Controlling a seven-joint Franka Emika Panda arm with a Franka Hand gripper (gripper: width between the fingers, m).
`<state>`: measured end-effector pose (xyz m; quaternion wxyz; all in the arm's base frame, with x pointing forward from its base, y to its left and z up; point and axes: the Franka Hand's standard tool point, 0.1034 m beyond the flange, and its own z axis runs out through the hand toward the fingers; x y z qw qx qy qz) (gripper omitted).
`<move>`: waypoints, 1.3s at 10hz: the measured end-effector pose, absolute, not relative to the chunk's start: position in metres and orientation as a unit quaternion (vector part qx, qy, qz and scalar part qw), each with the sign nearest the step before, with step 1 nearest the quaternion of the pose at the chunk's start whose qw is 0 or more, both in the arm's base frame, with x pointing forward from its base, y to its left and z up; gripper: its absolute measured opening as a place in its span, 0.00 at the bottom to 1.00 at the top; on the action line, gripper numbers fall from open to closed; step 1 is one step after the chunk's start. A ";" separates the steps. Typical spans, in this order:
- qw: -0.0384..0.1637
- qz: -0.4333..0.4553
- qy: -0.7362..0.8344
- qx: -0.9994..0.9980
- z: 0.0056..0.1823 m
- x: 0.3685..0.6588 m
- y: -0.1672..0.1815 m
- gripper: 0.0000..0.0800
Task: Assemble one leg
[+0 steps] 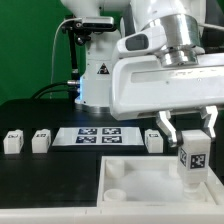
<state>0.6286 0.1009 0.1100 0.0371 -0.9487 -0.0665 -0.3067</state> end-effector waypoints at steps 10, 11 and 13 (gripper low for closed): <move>0.036 -0.303 -0.080 -0.949 0.100 0.615 0.111 0.37; 0.037 -0.301 -0.081 -0.949 0.097 0.614 0.113 0.37; 0.037 -0.299 -0.081 -0.950 0.093 0.614 0.112 0.37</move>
Offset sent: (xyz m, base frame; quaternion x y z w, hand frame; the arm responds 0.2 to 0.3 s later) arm -0.0079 0.0059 -0.0064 -0.0111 -0.0007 0.0002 0.9999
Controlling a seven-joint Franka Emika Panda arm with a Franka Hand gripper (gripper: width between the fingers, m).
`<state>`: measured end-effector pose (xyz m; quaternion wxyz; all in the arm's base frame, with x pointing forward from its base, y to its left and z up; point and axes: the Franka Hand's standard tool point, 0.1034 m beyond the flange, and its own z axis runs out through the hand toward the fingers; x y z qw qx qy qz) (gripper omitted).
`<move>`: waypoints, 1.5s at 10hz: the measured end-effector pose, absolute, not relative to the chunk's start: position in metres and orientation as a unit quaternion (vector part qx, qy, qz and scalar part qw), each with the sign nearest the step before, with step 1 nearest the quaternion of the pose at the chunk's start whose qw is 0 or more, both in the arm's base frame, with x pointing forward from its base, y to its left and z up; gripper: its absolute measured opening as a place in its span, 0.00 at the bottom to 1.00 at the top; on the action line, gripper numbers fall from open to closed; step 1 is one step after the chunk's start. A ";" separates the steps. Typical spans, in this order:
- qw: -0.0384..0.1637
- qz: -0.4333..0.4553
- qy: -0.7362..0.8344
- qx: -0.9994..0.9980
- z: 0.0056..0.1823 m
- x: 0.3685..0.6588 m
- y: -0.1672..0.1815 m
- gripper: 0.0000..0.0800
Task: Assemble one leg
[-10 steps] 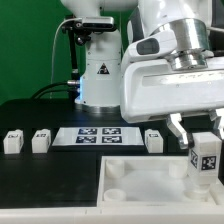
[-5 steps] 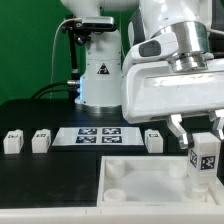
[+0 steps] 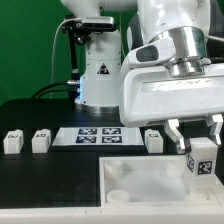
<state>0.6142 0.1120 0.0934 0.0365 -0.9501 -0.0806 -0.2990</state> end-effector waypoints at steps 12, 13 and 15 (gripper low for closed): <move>0.034 -0.296 -0.084 -0.951 0.085 0.612 0.110 0.81; 0.034 -0.295 -0.084 -0.951 0.085 0.612 0.110 0.81; 0.034 -0.295 -0.084 -0.951 0.085 0.612 0.110 0.81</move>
Offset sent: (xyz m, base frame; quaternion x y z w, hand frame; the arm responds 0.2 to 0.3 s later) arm -0.0035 0.0044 -0.0126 -0.0082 0.0110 0.0113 0.9998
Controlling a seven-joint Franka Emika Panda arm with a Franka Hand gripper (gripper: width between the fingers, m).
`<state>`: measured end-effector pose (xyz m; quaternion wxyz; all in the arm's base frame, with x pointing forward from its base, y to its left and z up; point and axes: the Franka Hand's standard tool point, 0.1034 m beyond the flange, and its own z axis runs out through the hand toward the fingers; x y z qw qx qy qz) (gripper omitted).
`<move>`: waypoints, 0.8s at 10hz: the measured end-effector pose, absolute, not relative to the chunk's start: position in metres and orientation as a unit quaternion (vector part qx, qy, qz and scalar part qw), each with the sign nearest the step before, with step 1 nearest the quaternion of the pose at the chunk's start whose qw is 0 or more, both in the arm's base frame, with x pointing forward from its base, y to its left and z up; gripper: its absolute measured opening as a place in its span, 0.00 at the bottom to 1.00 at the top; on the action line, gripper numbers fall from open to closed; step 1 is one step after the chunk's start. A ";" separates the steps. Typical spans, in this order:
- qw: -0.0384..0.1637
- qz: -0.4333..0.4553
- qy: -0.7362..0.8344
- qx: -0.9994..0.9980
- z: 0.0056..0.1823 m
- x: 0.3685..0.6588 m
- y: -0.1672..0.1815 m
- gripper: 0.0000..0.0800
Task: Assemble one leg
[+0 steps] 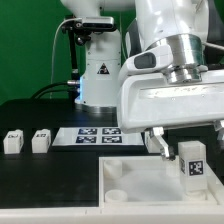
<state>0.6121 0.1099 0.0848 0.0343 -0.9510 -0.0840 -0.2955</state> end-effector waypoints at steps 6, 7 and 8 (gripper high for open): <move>0.040 -0.200 -0.081 -0.976 0.097 0.609 0.103 0.81; 0.046 -0.136 -0.081 -0.986 0.098 0.608 0.108 0.81; 0.049 -0.088 -0.083 -0.991 0.101 0.611 0.107 0.81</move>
Offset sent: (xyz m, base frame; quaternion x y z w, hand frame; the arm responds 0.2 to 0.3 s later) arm -0.0027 -0.0189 0.0305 0.0044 -0.1643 0.0065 0.9864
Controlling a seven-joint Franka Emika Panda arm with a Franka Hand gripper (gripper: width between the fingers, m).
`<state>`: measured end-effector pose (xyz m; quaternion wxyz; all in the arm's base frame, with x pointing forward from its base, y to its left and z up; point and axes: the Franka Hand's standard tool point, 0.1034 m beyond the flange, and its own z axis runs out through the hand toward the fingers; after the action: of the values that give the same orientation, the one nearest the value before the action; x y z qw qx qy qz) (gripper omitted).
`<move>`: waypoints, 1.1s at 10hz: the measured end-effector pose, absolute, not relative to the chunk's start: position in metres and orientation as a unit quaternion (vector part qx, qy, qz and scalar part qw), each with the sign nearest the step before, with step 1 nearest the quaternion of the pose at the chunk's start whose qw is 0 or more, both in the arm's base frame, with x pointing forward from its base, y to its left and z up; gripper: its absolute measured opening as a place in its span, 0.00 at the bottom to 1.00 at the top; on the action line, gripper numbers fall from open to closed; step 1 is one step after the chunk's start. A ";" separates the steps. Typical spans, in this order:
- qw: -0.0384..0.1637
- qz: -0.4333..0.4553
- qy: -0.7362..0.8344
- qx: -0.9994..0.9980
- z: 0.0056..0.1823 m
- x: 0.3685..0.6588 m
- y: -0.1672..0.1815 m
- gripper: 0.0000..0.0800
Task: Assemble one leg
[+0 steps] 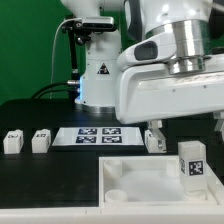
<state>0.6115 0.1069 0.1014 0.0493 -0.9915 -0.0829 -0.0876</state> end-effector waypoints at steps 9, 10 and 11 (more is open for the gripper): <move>0.057 0.000 -0.077 -0.995 0.086 0.619 0.113 0.67; 0.057 0.001 -0.067 -0.996 0.086 0.619 0.113 0.49; 0.057 0.000 -0.068 -0.996 0.086 0.620 0.112 0.49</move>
Offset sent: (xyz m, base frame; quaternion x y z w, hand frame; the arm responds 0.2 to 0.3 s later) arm 0.0135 -0.0080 -0.0104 -0.0110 -0.0566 -0.0171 0.9982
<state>0.6196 0.1121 0.0858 0.0572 -0.9960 -0.0684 0.0003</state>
